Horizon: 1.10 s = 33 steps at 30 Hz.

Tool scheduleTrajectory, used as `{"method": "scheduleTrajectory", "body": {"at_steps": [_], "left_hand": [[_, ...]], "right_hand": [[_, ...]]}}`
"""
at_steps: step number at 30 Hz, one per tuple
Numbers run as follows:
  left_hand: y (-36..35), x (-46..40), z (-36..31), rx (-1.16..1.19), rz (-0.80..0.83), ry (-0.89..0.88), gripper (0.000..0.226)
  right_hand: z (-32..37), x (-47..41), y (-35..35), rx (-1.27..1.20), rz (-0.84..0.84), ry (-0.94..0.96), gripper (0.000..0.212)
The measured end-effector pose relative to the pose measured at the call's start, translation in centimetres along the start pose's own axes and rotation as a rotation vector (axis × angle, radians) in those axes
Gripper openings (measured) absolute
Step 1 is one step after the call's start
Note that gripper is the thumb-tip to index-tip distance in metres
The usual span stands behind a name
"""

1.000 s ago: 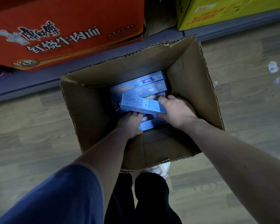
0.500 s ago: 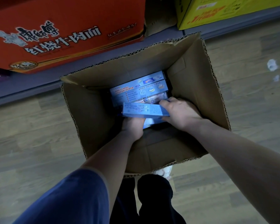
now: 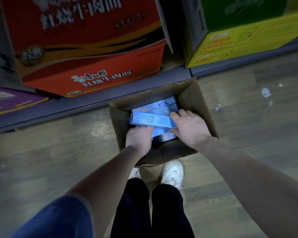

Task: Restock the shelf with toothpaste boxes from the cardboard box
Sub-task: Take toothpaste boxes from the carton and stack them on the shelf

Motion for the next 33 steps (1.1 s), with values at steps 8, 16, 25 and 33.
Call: {"method": "scheduleTrajectory", "body": {"at_steps": [8,16,25,33], "left_hand": [[10.7,6.4,1.0,-0.085,-0.096,0.001,0.036],[20.8,14.0,2.1,-0.027,-0.179,0.028,0.036],[29.6,21.1,3.3,-0.024,-0.446,-0.025,0.043],[36.8,27.5,3.1,-0.05,-0.526,-0.03,0.051]], "right_hand": [[0.8,5.6,10.7,-0.021,-0.138,0.051,0.044],[1.5,12.3,21.1,-0.03,-0.193,0.097,0.04],[2.0,18.3,29.0,0.053,-0.49,0.154,0.054],[3.5,23.0,36.7,0.044,-0.626,0.232,0.052]]}}
Point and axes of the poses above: each hand's wrist, its own x-axis away from the middle knuckle, its own y-axis out of the back of the hand, z = x × y, the point moved 1 cm from there along -x, towards the middle knuckle, and after that the axes turned 5 degrees about -y, right-handed, at the moved point
